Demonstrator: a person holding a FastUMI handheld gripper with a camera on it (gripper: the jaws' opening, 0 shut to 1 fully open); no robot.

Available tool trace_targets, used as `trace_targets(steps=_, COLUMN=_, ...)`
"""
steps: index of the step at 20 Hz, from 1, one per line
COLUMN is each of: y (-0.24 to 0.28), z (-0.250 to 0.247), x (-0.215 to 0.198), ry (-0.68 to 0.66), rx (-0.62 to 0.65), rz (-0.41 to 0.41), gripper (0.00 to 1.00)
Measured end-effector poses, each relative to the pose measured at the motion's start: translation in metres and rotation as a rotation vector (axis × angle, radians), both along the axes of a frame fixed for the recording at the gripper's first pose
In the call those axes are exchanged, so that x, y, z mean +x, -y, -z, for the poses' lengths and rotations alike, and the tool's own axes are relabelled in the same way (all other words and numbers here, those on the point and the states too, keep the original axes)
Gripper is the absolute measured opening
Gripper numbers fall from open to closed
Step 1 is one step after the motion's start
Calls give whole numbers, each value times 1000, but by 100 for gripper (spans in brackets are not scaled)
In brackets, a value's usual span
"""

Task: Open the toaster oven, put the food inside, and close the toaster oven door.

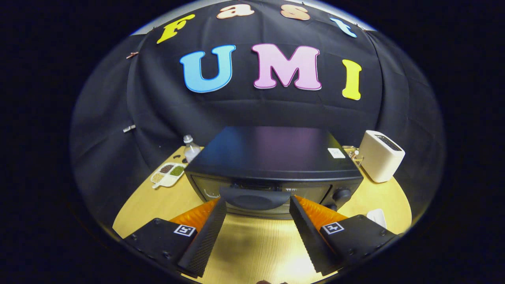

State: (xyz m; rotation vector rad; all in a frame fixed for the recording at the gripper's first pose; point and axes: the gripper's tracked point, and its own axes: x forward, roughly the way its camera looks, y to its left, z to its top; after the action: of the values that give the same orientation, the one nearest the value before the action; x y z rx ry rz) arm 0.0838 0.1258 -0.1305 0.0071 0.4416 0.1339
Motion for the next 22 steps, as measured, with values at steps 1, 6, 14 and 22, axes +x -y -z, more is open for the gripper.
trace_targets(steps=1, y=5, z=-14, x=-3, ry=25, rx=17, rz=8, gripper=100)
trace_targets(steps=6, y=63, z=-84, x=-25, ry=152, rx=60, rz=130, gripper=99)
trace_targets(steps=14, y=150, z=-195, x=-74, ry=410, rx=-16, rz=254, gripper=98)
trace_targets(steps=22, y=149, z=-248, x=-100, ry=533, rx=-38, rz=233, gripper=98)
